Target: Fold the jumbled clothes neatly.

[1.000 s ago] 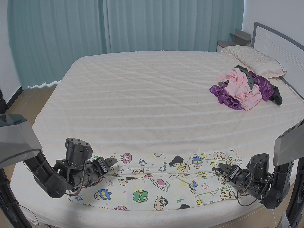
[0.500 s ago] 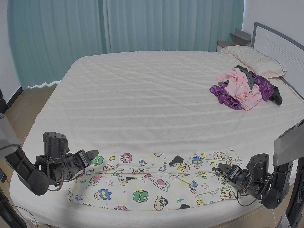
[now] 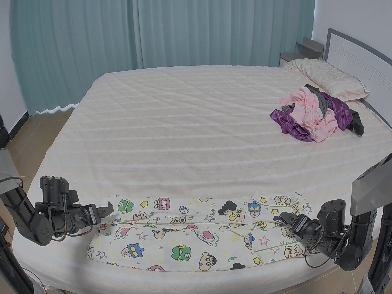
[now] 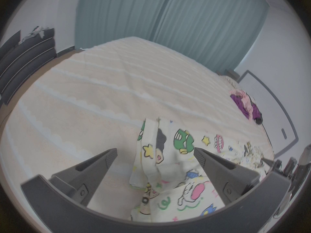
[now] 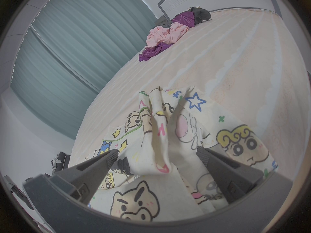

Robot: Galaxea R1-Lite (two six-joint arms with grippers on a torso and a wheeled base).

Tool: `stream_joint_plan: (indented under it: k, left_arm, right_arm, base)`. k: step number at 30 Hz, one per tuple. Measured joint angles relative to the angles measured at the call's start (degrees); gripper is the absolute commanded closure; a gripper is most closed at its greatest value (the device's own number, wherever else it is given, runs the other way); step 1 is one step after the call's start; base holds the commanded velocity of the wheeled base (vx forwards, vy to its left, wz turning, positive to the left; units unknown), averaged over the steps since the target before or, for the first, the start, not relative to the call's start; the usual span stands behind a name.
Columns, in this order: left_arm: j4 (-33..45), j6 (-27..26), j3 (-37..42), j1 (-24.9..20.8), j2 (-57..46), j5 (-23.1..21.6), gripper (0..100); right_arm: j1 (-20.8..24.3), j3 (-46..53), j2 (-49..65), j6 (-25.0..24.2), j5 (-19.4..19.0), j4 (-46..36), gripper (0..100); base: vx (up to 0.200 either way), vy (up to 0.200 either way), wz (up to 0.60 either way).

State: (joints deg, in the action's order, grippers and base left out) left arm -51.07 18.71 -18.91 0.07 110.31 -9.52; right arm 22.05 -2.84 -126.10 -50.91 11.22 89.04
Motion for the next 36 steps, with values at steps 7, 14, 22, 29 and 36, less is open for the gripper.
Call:
stream_joint_plan:
  k: [7, 14, 22, 29, 36]
  left_arm:
    - [-0.4, -2.0, -1.6, 0.7, 6.0, -3.1, 0]
    - [-0.6, -2.0, -1.5, -1.1, 7.6, -3.6, 0]
    - [-0.6, -2.0, -1.5, -1.6, 8.2, -3.7, 100]
    - [-0.3, -1.8, -1.4, -1.5, 7.9, -4.1, 100]
    - [0.8, -1.4, -0.6, -0.1, 5.1, -6.9, 100]
  right_arm:
    - [0.2, 0.0, -0.1, 0.0, 0.0, 0.0, 0]
    - [0.3, 0.0, -0.1, 0.0, 0.1, -0.1, 0]
    - [0.2, 0.0, -0.2, -0.1, 0.1, -0.1, 0]
    - [0.0, 0.0, -0.1, -0.1, 0.0, -0.1, 0]
    - [-0.6, 0.0, 0.2, 0.1, 0.1, -0.1, 0]
  base:
    - [0.000, 0.000, 0.00]
    - [0.000, 0.000, 0.00]
    - [0.000, 0.000, 0.00]
    - [0.000, 0.000, 0.00]
    - [0.000, 0.000, 0.00]
